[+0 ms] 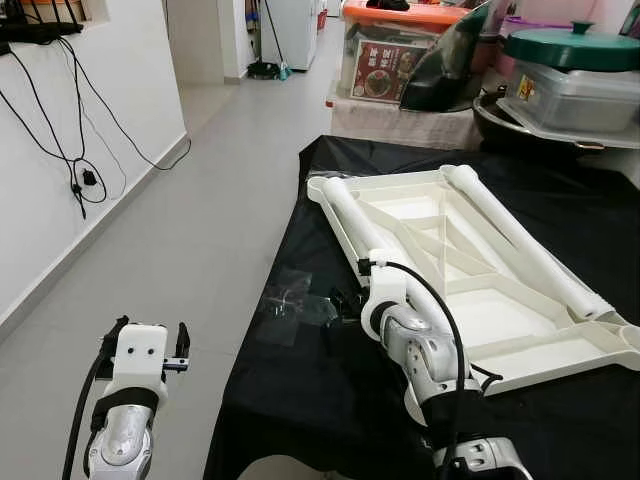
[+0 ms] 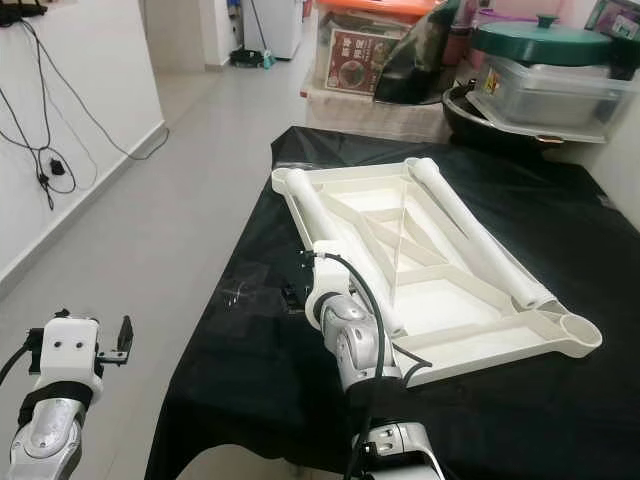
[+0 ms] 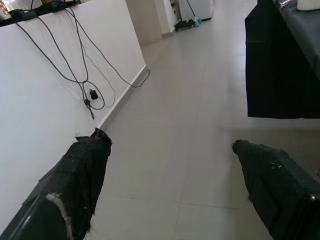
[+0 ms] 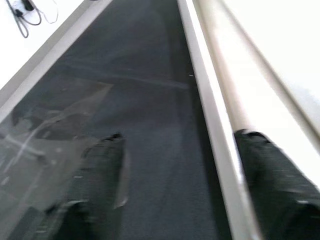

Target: Building children table

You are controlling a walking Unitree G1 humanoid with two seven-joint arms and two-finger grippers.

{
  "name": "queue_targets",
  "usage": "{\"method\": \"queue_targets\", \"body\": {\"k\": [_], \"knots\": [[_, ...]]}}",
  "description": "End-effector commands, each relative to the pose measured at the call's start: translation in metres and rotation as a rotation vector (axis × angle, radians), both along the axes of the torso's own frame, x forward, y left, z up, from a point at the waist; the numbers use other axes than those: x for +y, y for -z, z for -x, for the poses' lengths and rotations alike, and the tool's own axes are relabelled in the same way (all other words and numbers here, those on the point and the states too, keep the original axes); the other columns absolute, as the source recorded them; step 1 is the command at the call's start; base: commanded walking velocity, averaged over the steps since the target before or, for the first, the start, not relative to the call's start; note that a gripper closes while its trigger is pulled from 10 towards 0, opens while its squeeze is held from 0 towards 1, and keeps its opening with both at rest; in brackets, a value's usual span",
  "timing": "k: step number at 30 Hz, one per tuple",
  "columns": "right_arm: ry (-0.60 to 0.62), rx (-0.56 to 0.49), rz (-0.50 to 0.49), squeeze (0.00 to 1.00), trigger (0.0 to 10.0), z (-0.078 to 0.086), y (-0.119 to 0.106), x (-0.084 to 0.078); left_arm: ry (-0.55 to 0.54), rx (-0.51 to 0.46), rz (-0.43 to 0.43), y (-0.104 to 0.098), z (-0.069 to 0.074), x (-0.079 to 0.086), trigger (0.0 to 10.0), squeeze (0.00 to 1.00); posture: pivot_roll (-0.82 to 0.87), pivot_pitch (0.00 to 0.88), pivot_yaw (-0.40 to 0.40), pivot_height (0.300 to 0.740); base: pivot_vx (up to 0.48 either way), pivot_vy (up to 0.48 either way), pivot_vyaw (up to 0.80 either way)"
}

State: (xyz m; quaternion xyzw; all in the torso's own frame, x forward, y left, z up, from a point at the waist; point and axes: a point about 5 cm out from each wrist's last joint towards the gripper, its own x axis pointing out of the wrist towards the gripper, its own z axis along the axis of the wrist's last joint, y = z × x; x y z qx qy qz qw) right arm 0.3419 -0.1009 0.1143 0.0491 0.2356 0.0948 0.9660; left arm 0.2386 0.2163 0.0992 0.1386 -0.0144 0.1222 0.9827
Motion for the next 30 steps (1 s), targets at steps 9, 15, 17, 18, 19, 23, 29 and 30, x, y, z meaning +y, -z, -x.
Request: {"method": "queue_targets", "body": {"k": [9, 15, 17, 18, 19, 23, 29, 30], "knots": [[0.024, 0.151, 0.005, 0.0, 0.0, 0.005, 0.032, -0.029, -0.003, 0.029, -0.013, 0.007, 0.0, -0.002, 10.0, 0.0, 0.09, 0.0, -0.09, 0.74, 0.0, 0.0, 0.0], [0.022, 0.151, 0.021, 0.0, 0.0, 0.005, 0.032, -0.034, -0.002, 0.033, -0.012, 0.008, 0.0, -0.002, 10.0, 0.0, 0.09, 0.0, -0.09, 0.74, 0.0, 0.0, 0.0], [0.01, 0.153, 0.032, 0.0, 0.0, 0.005, 0.032, -0.035, -0.001, 0.036, -0.013, 0.008, 0.0, -0.003, 10.0, 0.0, 0.09, 0.0, -0.09, 0.74, 0.0, 0.0, 0.0], [0.01, 0.153, 0.032, 0.0, 0.0, 0.005, 0.032, -0.035, -0.001, 0.036, -0.013, 0.008, 0.0, -0.003, 10.0, 0.0, 0.09, 0.0, -0.09, 0.74, 0.0, 0.0, 0.0], [-0.021, 0.153, 0.053, 0.0, 0.0, 0.006, 0.033, -0.036, 0.0, 0.039, -0.014, 0.008, 0.0, -0.002, 10.0, 0.0, 0.09, 0.0, -0.089, 0.74, 0.0, 0.0, 0.0], [-0.135, 0.158, 0.126, 0.0, 0.0, 0.01, 0.037, -0.043, -0.001, 0.045, -0.017, 0.009, 0.001, -0.002, 10.0, 0.0, 0.09, 0.0, -0.087, 0.74, 0.0, 0.0, 0.0], [-0.341, 0.166, 0.254, 0.0, 0.0, 0.024, 0.04, -0.069, 0.005, 0.054, -0.016, 0.011, 0.001, -0.003, 10.0, 0.0, 0.08, 0.0, -0.083, 0.74, 0.0, 0.0, 0.0], [-0.341, 0.166, 0.254, 0.0, 0.0, 0.024, 0.04, -0.069, 0.005, 0.054, -0.016, 0.011, 0.001, -0.003, 10.0, 0.0, 0.08, 0.0, -0.083, 0.74, 0.0, 0.0, 0.0]]}}
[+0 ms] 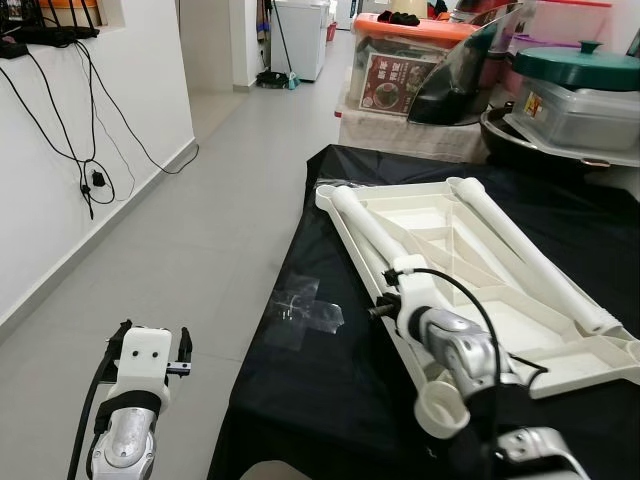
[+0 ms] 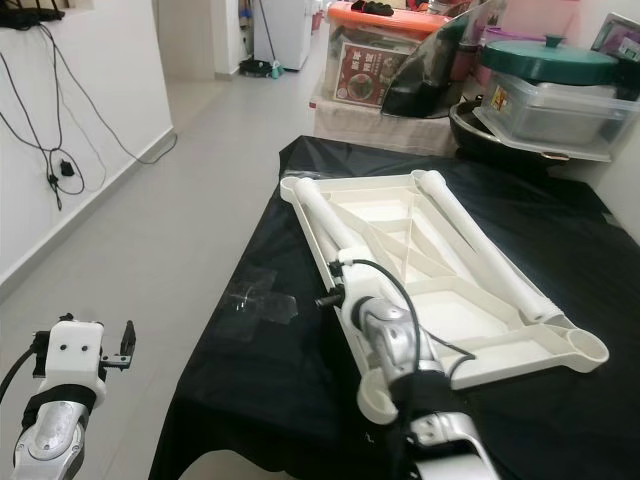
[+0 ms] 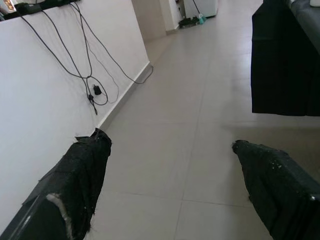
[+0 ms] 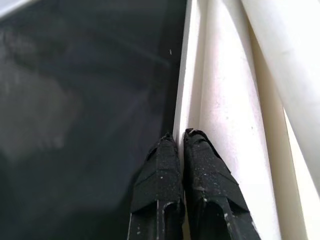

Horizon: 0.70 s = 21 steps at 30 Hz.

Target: Building children table

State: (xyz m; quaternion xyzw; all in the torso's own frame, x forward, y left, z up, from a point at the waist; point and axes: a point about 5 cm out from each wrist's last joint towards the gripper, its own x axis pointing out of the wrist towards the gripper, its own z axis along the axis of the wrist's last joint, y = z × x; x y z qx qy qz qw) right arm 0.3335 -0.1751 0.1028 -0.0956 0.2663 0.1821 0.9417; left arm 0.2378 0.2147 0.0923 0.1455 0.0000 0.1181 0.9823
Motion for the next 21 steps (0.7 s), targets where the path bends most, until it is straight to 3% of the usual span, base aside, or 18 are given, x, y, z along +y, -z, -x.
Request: {"method": "queue_targets", "body": {"k": [1, 5, 10, 11, 14, 16, 17, 19, 20, 21], "knots": [[-0.098, 0.14, 0.037, 0.0, 0.0, 0.017, 0.029, 0.003, 0.001, 0.024, -0.006, 0.004, 0.0, -0.001, 10.0, 0.0, 0.08, 0.0, -0.083, 0.74, 0.0, 0.0, 0.0], [-0.209, 0.166, 0.149, 0.0, 0.0, 0.034, 0.036, -0.014, 0.005, 0.029, -0.005, 0.006, 0.001, -0.002, 10.0, 0.0, 0.06, 0.0, -0.075, 0.74, 0.0, 0.0, 0.0], [-0.287, 0.179, 0.184, 0.0, 0.0, 0.044, 0.04, -0.02, 0.01, 0.032, -0.003, 0.006, 0.001, -0.003, 10.0, 0.0, 0.06, 0.0, -0.07, 0.74, 0.0, 0.0, 0.0], [-0.343, 0.188, 0.229, 0.0, 0.0, 0.051, 0.043, -0.03, 0.014, 0.034, -0.003, 0.006, 0.0, -0.004, 10.0, 0.0, 0.06, 0.0, -0.067, 0.74, 0.0, 0.0, 0.0], [-0.381, 0.198, 0.255, 0.0, 0.0, 0.055, 0.043, -0.038, 0.014, 0.034, -0.003, 0.007, 0.0, -0.004, 10.0, 0.0, 0.05, 0.0, -0.061, 0.74, 0.0, 0.0, 0.0], [-0.451, 0.214, 0.318, 0.0, 0.0, 0.06, 0.041, -0.056, 0.016, 0.035, -0.002, 0.007, 0.0, -0.004, 10.0, 0.0, 0.04, 0.0, -0.059, 0.74, 0.0, 0.0, 0.0], [-0.451, 0.214, 0.318, 0.0, 0.0, 0.06, 0.041, -0.056, 0.016, 0.035, -0.002, 0.007, 0.0, -0.004, 10.0, 0.0, 0.04, 0.0, -0.059, 0.74, 0.0, 0.0, 0.0], [-0.541, 0.233, 0.437, 0.0, 0.0, 0.066, 0.036, -0.083, 0.021, 0.037, 0.0, 0.008, -0.001, -0.005, 10.0, 0.0, 0.04, 0.0, -0.056, 0.74, 0.0, 0.0, 0.0], [-0.541, 0.233, 0.437, 0.0, 0.0, 0.066, 0.036, -0.083, 0.021, 0.037, 0.0, 0.008, -0.001, -0.005, 10.0, 0.0, 0.04, 0.0, -0.056, 0.74, 0.0, 0.0, 0.0], [-0.587, 0.246, 0.496, 0.0, 0.0, 0.069, 0.033, -0.095, 0.023, 0.038, 0.001, 0.008, -0.001, -0.006, 10.0, 0.0, 0.04, 0.0, -0.056, 0.74, 0.0, 0.0, 0.0]]}}
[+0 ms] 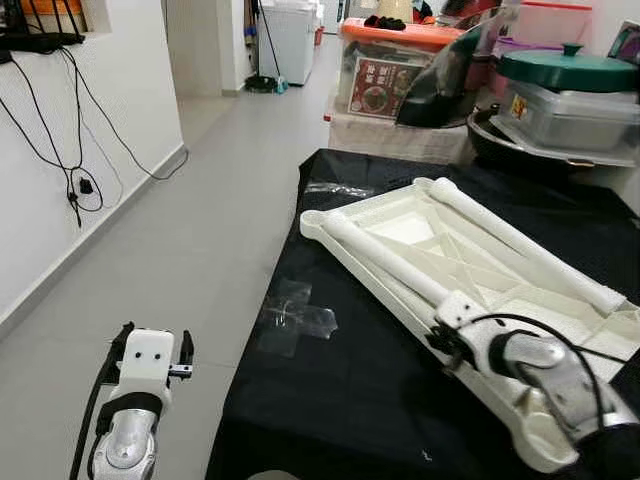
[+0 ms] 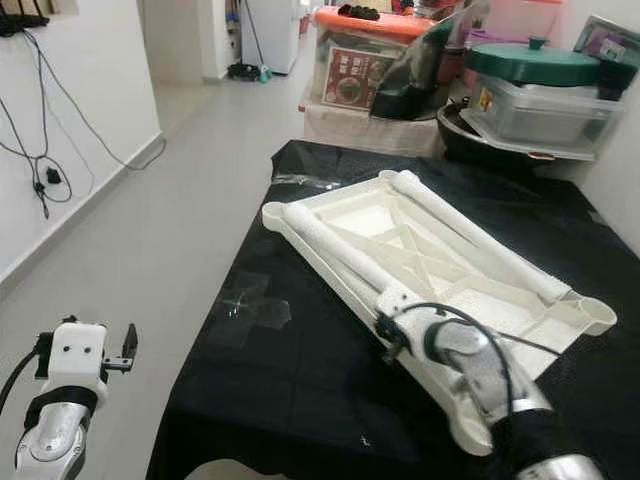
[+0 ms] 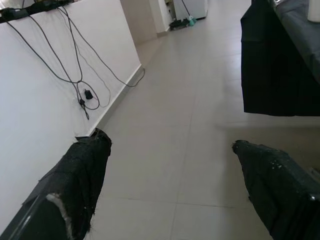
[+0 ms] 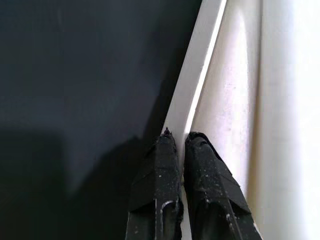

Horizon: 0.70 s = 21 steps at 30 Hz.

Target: Building children table

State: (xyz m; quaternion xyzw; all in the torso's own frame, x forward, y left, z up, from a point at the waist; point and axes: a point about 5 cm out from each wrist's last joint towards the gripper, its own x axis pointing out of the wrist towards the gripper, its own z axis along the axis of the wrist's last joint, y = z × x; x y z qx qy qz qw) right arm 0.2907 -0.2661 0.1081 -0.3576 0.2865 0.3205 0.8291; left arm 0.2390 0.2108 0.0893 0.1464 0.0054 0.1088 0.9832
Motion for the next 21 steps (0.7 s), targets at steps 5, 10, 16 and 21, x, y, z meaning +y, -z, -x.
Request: {"method": "queue_targets", "body": {"k": [5, 10, 16, 21], "knots": [[-0.184, 0.303, 0.281, 0.0, 0.0, 0.037, 0.029, -0.044, 0.01, 0.029, 0.002, 0.007, 0.001, -0.003, 10.0, 0.0, 0.03, 0.0, -0.057, 0.74, 0.0, 0.0, 0.0], [-0.235, 0.359, 0.364, 0.0, 0.0, 0.042, 0.025, -0.059, 0.006, 0.032, 0.002, 0.007, 0.002, -0.002, 10.0, 0.0, 0.04, 0.0, -0.061, 0.74, 0.0, 0.0, 0.0], [-0.277, 0.409, 0.461, 0.0, 0.0, 0.046, 0.022, -0.076, 0.005, 0.036, 0.0, 0.008, 0.003, -0.002, 10.0, 0.0, 0.04, 0.0, -0.064, 0.74, 0.0, 0.0, 0.0], [-0.308, 0.439, 0.59, 0.0, 0.0, 0.046, 0.012, -0.098, 0.004, 0.044, 0.0, 0.009, 0.004, -0.002, 10.0, 0.0, 0.04, 0.0, -0.063, 0.74, 0.0, 0.0, 0.0]]}}
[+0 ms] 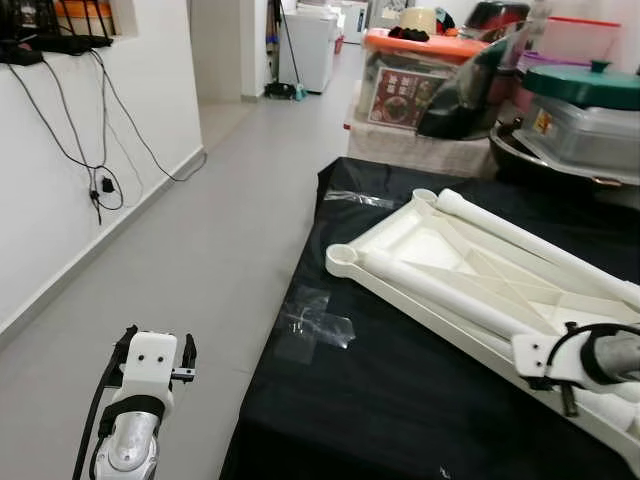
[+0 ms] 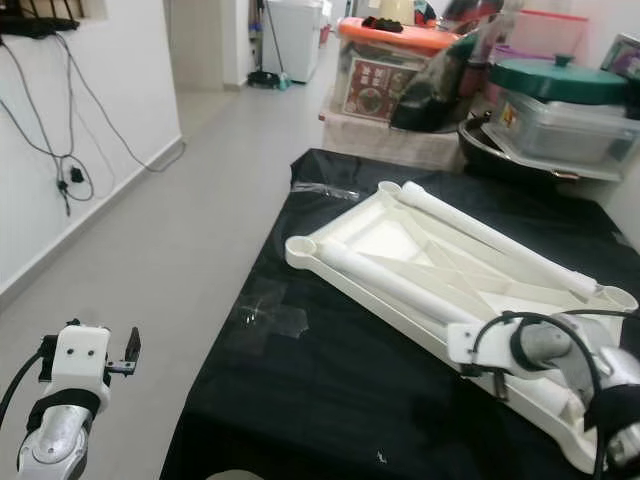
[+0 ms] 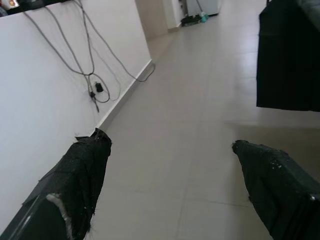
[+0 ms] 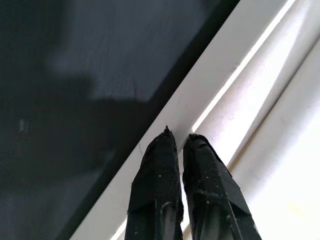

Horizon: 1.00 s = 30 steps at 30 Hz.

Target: Building children table

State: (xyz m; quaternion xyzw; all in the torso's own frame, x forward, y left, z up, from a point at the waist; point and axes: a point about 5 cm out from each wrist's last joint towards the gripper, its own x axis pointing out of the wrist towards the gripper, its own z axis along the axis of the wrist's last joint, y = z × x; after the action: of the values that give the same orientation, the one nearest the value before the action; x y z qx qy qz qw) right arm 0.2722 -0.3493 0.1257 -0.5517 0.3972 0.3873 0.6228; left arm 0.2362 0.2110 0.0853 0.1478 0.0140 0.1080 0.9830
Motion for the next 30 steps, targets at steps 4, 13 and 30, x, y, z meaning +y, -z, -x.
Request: {"method": "queue_targets", "body": {"k": [4, 13, 30], "knots": [[-0.001, 0.195, 0.185, 0.0, 0.0, 0.027, 0.022, -0.027, 0.007, 0.029, 0.002, 0.006, 0.001, -0.003, 10.0, 0.0, 0.03, 0.0, -0.065, 0.74, 0.0, 0.0, 0.0], [-0.001, 0.17, 0.356, 0.0, 0.0, 0.03, 0.013, -0.049, 0.003, 0.032, 0.005, 0.006, 0.002, -0.003, 10.0, 0.0, 0.04, 0.0, -0.07, 0.74, 0.0, 0.0, 0.0], [-0.058, 0.06, 0.303, 0.0, 6.6, 0.009, 0.013, -0.034, 0.0, 0.031, 0.001, 0.006, 0.002, -0.001, 10.0, 0.0, 0.05, 0.0, -0.069, 0.74, 0.0, 0.0, 0.0]]}}
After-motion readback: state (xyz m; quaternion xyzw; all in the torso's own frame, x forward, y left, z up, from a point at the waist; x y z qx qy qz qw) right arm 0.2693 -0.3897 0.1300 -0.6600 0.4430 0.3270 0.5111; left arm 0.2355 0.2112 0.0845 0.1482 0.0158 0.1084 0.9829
